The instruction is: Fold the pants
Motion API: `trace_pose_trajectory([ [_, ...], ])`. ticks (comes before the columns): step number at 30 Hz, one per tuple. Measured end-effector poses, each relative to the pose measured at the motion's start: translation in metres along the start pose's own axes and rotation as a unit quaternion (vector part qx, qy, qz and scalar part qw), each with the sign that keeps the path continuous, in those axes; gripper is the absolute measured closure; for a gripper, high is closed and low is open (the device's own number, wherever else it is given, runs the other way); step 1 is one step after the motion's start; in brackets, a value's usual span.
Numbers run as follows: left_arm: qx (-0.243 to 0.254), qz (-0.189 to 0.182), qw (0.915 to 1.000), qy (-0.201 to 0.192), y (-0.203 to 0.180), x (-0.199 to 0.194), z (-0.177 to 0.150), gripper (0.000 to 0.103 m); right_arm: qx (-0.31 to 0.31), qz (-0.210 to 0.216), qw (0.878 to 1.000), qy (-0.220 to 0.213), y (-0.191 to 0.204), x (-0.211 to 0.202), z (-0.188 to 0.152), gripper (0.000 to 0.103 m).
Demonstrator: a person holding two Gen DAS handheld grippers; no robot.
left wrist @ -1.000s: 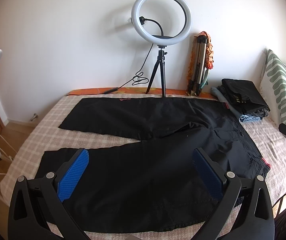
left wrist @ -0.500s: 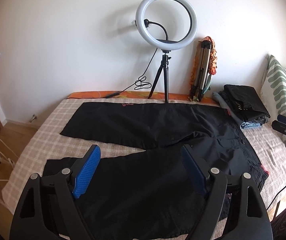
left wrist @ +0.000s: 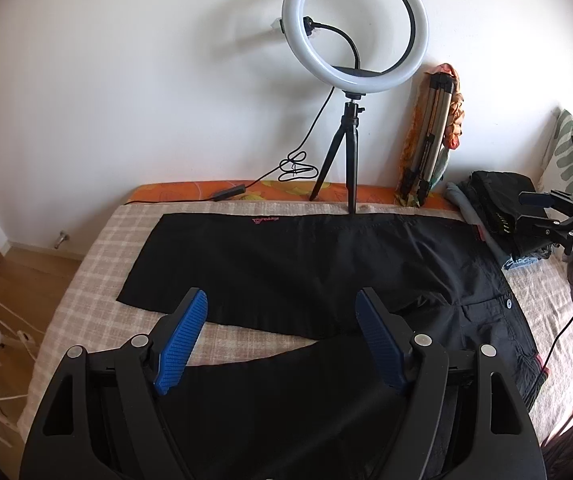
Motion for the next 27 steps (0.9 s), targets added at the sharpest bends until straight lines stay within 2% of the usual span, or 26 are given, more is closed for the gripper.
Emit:
trace_pose_trajectory([
  [3,-0.005,-0.007,0.9998,0.018,0.003,0.022,0.005,0.026,-0.014,0.011,0.999,0.033,-0.01,0.033,0.016,0.001],
  [5,-0.011,-0.012,0.9993,0.034,0.004,0.04,0.006,0.026,-0.014,0.012,0.998,0.054,-0.02,0.058,0.025,0.005],
  [7,-0.015,-0.014,0.9984,0.052,0.006,0.057,0.005,0.026,-0.002,0.016,0.997,0.075,-0.032,0.085,0.03,0.016],
  [11,-0.024,-0.023,0.9964,0.078,0.009,0.09,0.006,0.026,0.019,0.021,0.992,0.122,-0.055,0.139,0.03,0.023],
  [15,-0.047,-0.031,0.9937,0.096,0.017,0.122,0.007,0.026,0.026,0.02,0.988,0.151,-0.075,0.182,0.033,0.033],
  [19,-0.053,-0.031,0.9921,0.109,0.022,0.15,0.004,0.026,0.03,0.026,0.986,0.161,-0.083,0.212,0.033,0.034],
  [23,-0.071,-0.039,0.9888,0.125,0.026,0.175,-0.003,0.026,0.008,0.04,0.984,0.175,-0.078,0.235,0.027,0.034],
  [27,-0.082,-0.034,0.9863,0.139,0.031,0.191,-0.009,0.026,-0.01,0.036,0.982,0.186,-0.076,0.251,0.02,0.034],
])
Point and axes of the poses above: each gripper's, at about its wrist camera, not at the fingertips, and x roughly the way its jaws point, y to its left, z to its top, the point moved 10 cm from there along x, roughly the way its jaws point, and after that the axes turned 6 degrees about x, right-handed, at the moved point
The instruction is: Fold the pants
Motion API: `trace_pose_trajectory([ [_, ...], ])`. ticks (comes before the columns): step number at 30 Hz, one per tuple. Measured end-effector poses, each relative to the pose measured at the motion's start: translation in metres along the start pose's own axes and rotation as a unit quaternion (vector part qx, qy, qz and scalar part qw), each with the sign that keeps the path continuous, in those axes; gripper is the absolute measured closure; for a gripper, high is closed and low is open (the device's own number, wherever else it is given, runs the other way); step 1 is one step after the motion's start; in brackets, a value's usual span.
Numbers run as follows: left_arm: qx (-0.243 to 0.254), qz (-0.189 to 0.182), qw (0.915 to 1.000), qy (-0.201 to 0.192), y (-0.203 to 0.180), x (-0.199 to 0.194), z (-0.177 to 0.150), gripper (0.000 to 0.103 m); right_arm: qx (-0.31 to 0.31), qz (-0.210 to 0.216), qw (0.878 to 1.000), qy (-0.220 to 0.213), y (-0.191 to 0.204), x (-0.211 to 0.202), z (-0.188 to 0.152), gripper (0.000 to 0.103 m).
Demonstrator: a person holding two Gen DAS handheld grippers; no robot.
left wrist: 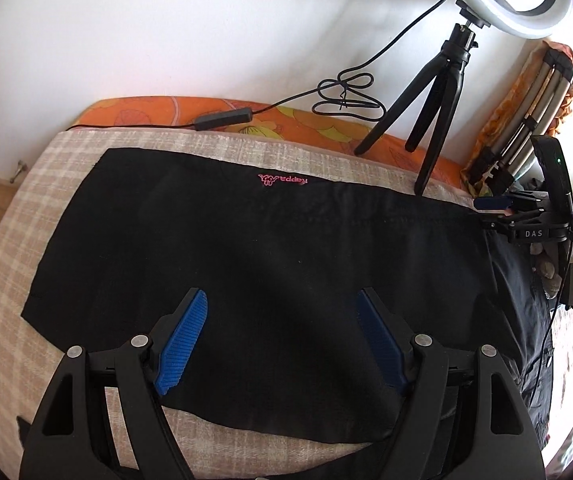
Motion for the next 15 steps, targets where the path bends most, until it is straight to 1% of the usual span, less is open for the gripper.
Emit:
trace_pose_trajectory([
  [3,-0.009,0.005,0.9999,0.012,0.003,0.012,-0.002,0.026,-0.016,0.006,1.0,0.004,0.007,0.007,-0.003,0.032],
  [6,-0.017,0.009,0.9995,0.025,0.005,0.021,-0.003,0.026,-0.037,-0.005,0.999,0.011,0.012,0.012,-0.009,0.032],
  [8,-0.032,0.006,0.999,0.032,0.007,0.026,-0.003,0.026,-0.043,-0.019,0.999,0.01,0.014,0.013,-0.01,0.034],
  [9,-0.039,0.004,0.9987,0.032,0.009,0.027,-0.002,0.026,-0.044,-0.025,0.999,0.009,0.015,0.013,-0.01,0.04],
  [10,-0.043,0.004,0.9985,0.033,0.01,0.027,-0.001,0.026,-0.046,-0.027,0.999,0.005,0.018,0.012,-0.009,0.055],
  [13,-0.048,0.003,0.9984,0.029,0.012,0.026,0.005,0.026,-0.043,-0.023,0.999,0.0,0.025,0.007,-0.012,0.081],
  [15,-0.054,0.004,0.9982,0.026,0.015,0.023,0.012,0.026,-0.054,-0.028,0.998,-0.008,0.032,0.001,-0.015,0.09],
])
Point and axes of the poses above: each gripper's, at about its wrist camera, not at the fingertips, and x roughly the way its jaws point, y to its left, z to its top, the point moved 10 cm from there along x, roughly the way its jaws point, and after that the axes turned 6 degrees about x, right-handed, at the moved point
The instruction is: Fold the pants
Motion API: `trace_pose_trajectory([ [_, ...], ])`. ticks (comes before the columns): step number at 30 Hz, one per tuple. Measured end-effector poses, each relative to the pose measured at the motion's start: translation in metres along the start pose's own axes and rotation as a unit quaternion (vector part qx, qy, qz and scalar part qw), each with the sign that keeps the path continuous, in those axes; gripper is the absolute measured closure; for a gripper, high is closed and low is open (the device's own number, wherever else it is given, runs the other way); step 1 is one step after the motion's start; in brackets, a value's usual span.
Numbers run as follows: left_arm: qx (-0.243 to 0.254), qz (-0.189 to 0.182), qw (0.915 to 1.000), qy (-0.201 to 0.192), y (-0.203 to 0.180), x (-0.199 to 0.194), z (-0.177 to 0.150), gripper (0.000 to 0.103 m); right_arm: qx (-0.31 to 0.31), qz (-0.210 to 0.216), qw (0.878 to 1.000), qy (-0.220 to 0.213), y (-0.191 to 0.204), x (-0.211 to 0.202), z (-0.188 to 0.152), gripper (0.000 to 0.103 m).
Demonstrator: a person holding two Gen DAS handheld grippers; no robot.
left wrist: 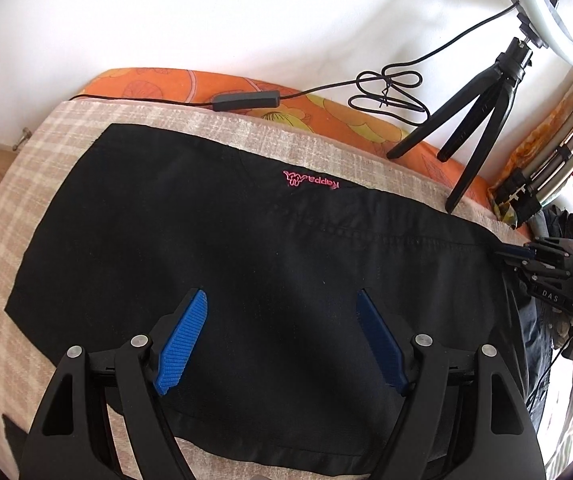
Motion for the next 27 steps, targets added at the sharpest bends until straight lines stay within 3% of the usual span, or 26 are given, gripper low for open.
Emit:
trace_pose_trajectory([
  [5,-0.049,-0.013,0.9987,-0.003,0.011,-0.001,0.025,0.026,-0.004,-0.008,0.999,-0.051,0.015,-0.033,0.0,0.094],
  [10,-0.1,-0.051,0.9936,-0.016,0.014,-0.002,0.047,0.026,-0.041,-0.023,0.995,-0.085,0.041,-0.064,-0.016,0.095],
  [21,-0.151,-0.07,0.9861,0.008,0.021,0.012,0.047,0.026,-0.146,-0.071,0.979,-0.124,0.1,-0.095,-0.061,0.096],
  [27,-0.222,-0.101,0.9696,0.023,0.04,0.027,0.033,0.026,-0.141,-0.076,0.977,-0.138,0.099,-0.109,-0.071,0.096],
])
Point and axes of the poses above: each gripper's, at about its wrist camera, not at the fingertips, and x roughly the way its jaws point, y to its left, z to its top, the point moved 10 cm from there along x, roughly the way its jaws point, and after that the axes turned 6 degrees about x, right-handed, at the moved point
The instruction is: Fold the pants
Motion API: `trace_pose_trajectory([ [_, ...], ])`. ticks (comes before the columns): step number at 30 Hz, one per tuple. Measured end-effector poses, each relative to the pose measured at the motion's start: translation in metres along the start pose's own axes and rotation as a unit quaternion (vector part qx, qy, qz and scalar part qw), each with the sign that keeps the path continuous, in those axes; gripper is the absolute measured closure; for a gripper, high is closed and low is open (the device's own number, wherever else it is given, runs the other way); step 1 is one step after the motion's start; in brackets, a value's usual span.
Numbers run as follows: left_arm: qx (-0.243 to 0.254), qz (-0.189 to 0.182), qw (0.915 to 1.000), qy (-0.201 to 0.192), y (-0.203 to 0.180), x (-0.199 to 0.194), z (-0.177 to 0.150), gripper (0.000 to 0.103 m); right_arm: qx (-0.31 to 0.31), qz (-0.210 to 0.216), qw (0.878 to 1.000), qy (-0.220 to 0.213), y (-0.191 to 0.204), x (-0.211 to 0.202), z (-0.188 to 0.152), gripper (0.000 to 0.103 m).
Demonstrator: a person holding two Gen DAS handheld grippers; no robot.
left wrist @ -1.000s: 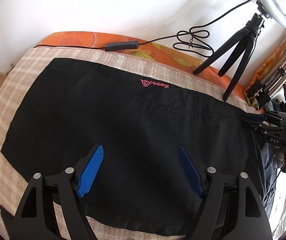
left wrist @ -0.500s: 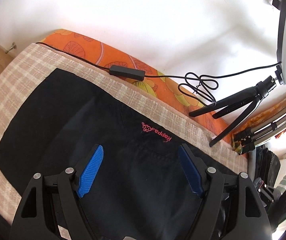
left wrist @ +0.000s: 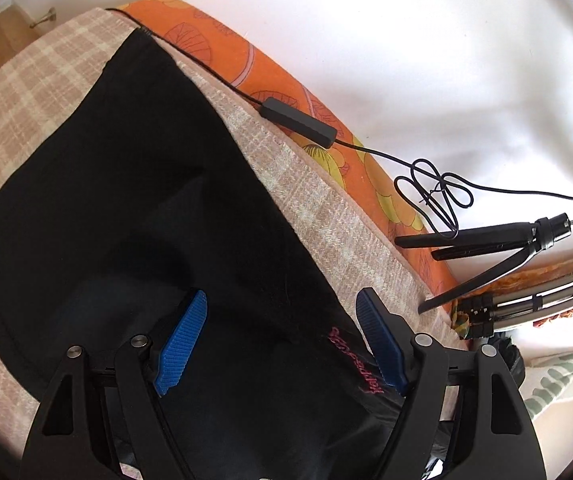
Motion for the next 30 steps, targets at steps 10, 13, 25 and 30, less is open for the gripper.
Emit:
trace_pose_trajectory([
  [10,0.06,-0.007,0.9973,-0.042,-0.004,-0.023,-0.006,0.095,-0.028,-0.029,0.999,0.005,0.009,-0.012,0.0,0.097],
  [13,0.084,-0.011,0.9949,-0.054,-0.01,-0.039,-0.008,0.096,-0.035,-0.043,0.998,0.005,0.009,-0.023,0.004,0.097],
  [25,0.116,-0.029,0.987,-0.107,-0.017,-0.127,-0.046,0.097,-0.049,-0.053,0.997,0.005,0.042,-0.086,0.01,0.097],
  [30,0.12,-0.033,0.9841,-0.127,-0.005,-0.166,-0.082,0.097,-0.05,-0.044,0.998,0.007,0.07,-0.111,-0.007,0.097],
])
Point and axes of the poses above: each gripper's, at about its wrist camera, not at the fingertips, and x roughly the way its jaws point, y to its left, z to its top, the point moved 10 cm from there along x, roughly the way its jaws point, and after that the axes turned 6 degrees about x, right-handed, at the moved point
